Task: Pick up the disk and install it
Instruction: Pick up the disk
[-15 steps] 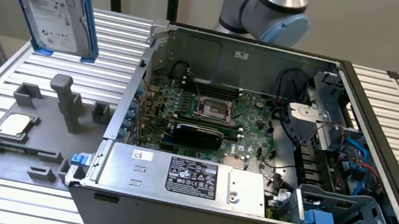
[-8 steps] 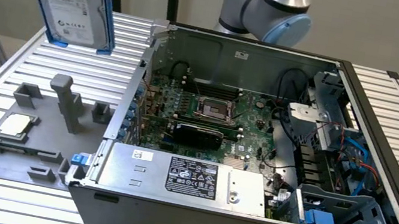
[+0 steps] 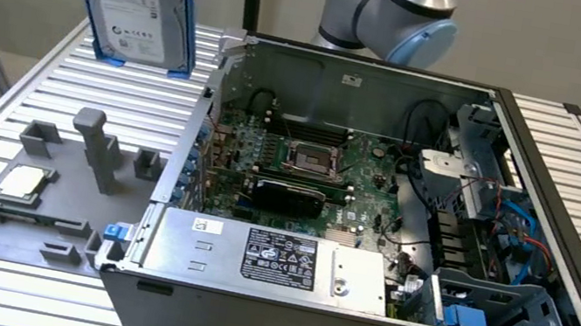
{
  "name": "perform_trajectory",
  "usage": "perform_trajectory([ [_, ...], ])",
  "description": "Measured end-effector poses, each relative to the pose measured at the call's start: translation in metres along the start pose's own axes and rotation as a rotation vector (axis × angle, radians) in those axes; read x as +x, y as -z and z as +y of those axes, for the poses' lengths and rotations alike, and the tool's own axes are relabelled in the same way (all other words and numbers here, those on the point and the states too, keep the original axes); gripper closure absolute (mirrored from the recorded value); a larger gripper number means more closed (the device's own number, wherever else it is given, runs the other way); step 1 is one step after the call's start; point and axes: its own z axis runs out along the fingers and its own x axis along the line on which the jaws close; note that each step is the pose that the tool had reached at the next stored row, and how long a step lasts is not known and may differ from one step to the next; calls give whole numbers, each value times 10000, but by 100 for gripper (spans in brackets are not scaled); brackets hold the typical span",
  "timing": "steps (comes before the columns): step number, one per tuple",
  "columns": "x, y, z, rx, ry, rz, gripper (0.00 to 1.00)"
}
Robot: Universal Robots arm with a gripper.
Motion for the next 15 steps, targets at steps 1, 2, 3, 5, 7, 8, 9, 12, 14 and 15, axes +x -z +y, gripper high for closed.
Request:
perform_trajectory([
  [1,9,11,-44,-4,-2,-2,67],
  [2,18,22,-89,-10,-2,-2,67],
  [3,28,31,-134,-17,-1,-3,67],
  [5,45,48,-225,-29,-2,-3,67],
  [7,62,66,-315,-40,-2,-3,67],
  [8,72,75,-360,-43,-2,-3,67],
  [9,81,83,-405,-48,-4,-3,67],
  [12,112,99,-541,-66,-3,-4,67],
  [14,134,105,-631,-75,-4,-4,67],
  [15,146,108,-676,-78,-4,-4,67],
])
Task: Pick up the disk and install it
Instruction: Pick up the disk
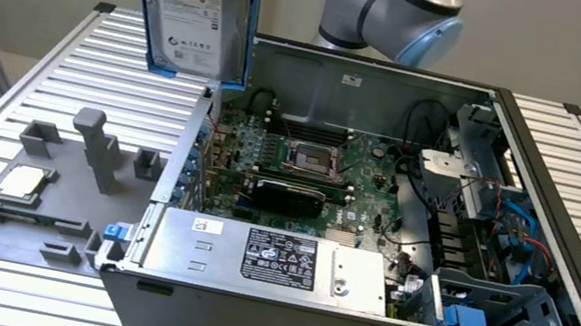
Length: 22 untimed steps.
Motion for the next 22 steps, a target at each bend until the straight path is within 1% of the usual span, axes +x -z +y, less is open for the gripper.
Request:
perform_trajectory([
  [22,339,46,-996,-3,0,-2,67],
])
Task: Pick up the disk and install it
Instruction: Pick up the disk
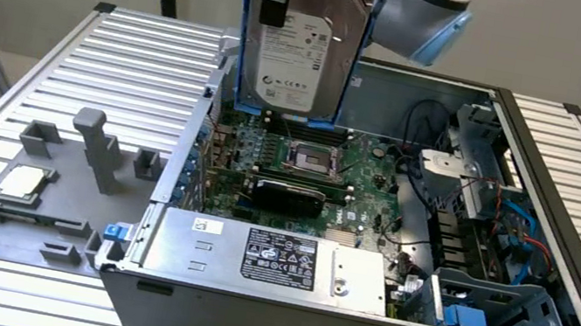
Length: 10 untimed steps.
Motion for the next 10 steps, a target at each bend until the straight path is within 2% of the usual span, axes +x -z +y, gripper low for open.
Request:
perform_trajectory([
  [10,140,16,-453,1,-2,0,67],
])
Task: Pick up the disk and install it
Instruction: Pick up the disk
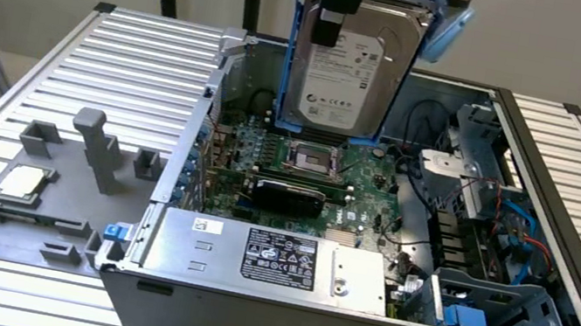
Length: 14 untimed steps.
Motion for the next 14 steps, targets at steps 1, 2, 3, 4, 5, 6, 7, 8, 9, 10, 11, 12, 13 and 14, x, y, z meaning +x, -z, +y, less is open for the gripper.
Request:
perform_trajectory([
  [1,14,1,-45,1,1,-1,67],
  [2,29,3,-93,1,2,0,67],
  [3,42,4,-135,0,1,-1,67],
  [4,58,5,-184,1,1,0,67],
  [5,72,6,-229,1,2,0,67],
  [6,87,7,-273,1,1,-1,67],
  [7,103,8,-318,0,1,-1,67],
  [8,119,9,-363,1,2,-1,67],
  [9,136,10,-407,1,0,-2,67],
  [10,154,11,-453,1,2,-2,67],
  [11,174,11,-499,1,2,-2,67],
  [12,197,12,-543,1,1,-1,67],
  [13,219,13,-583,0,2,-1,67],
  [14,244,13,-620,1,2,-1,67],
])
